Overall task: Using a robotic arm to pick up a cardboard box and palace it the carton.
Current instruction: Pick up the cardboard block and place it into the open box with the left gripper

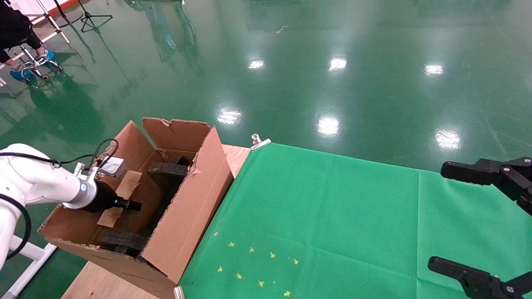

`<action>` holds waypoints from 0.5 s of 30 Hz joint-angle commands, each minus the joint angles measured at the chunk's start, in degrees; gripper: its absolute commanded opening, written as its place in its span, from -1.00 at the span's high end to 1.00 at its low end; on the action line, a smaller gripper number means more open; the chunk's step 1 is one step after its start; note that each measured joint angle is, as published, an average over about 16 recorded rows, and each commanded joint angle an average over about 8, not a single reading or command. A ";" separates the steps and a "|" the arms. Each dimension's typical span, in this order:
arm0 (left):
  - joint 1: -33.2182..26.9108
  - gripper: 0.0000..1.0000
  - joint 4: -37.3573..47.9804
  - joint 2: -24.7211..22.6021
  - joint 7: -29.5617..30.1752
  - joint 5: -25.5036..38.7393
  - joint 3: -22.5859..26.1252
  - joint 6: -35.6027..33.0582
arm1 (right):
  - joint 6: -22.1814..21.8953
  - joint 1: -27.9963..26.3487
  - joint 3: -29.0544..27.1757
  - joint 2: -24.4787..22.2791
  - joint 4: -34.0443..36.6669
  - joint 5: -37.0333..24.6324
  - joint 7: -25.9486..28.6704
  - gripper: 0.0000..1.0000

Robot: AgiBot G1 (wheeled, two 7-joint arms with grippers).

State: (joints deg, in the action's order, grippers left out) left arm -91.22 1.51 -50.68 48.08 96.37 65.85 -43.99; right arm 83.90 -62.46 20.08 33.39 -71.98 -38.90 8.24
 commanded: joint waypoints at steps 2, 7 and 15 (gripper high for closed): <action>-0.26 -1.00 0.01 0.07 -0.05 0.10 0.08 -0.13 | 0.00 0.00 0.00 0.00 0.00 0.00 0.00 -1.00; -0.92 -1.00 0.00 0.20 -0.20 0.27 0.20 -0.56 | 0.00 0.00 0.00 0.00 0.00 0.00 0.00 -1.00; -2.74 -1.00 -0.31 0.61 -0.59 0.16 0.14 -1.39 | 0.00 0.00 0.01 0.00 0.00 0.00 0.00 -1.00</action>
State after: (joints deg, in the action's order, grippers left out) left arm -94.59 0.96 -49.84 47.52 96.07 65.67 -45.76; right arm 83.90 -62.47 20.09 33.39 -71.98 -38.90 8.24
